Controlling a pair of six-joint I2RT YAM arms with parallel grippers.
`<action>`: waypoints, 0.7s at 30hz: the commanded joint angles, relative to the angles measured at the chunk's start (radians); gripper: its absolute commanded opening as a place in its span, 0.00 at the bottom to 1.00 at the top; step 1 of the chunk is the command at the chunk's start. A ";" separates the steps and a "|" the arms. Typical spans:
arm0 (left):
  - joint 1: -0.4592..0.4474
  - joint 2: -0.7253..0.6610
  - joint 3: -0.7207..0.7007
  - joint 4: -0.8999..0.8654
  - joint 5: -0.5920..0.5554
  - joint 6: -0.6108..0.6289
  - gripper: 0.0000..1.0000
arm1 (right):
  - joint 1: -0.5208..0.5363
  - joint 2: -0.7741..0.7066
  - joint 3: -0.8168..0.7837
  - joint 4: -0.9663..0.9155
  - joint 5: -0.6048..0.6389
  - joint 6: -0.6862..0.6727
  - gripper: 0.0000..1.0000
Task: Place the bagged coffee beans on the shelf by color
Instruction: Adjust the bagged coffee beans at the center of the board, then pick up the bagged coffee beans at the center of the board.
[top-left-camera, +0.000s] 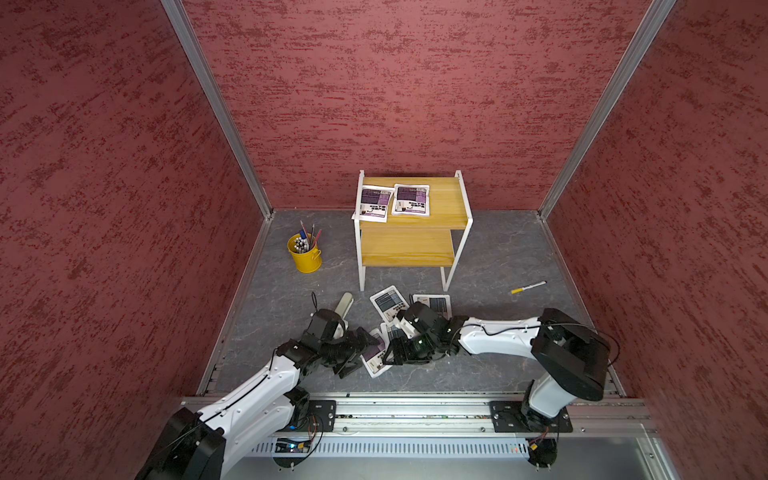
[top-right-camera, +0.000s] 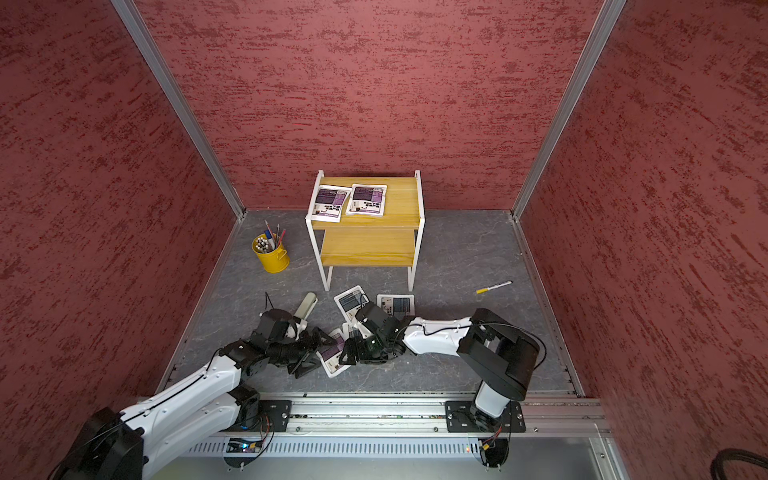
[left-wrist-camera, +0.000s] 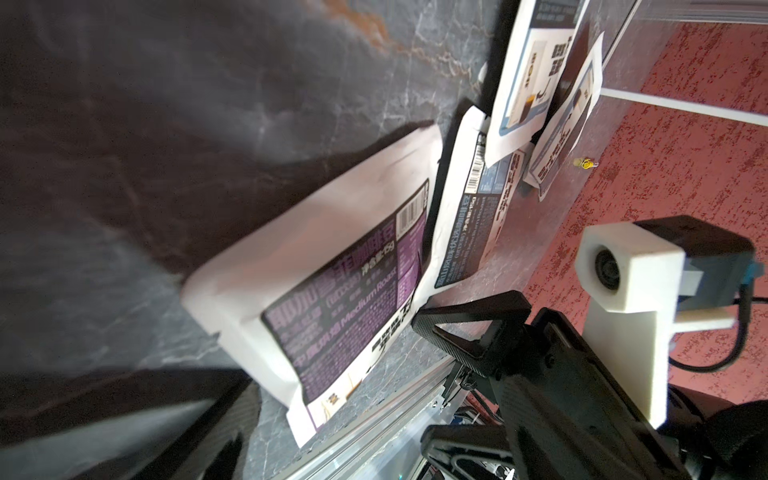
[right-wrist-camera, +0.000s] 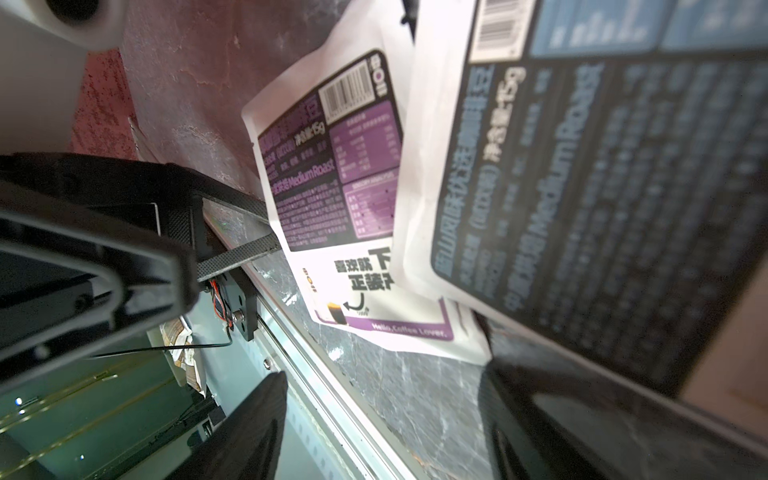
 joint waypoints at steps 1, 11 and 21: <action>0.011 0.001 -0.026 -0.012 -0.043 0.020 0.95 | -0.017 -0.005 0.012 -0.082 0.081 -0.049 0.77; 0.025 -0.005 -0.039 -0.019 -0.031 0.024 0.94 | -0.025 0.098 0.077 -0.036 0.020 -0.065 0.76; 0.030 -0.003 -0.056 0.017 -0.035 0.031 0.88 | -0.019 0.087 -0.038 0.193 -0.129 0.093 0.76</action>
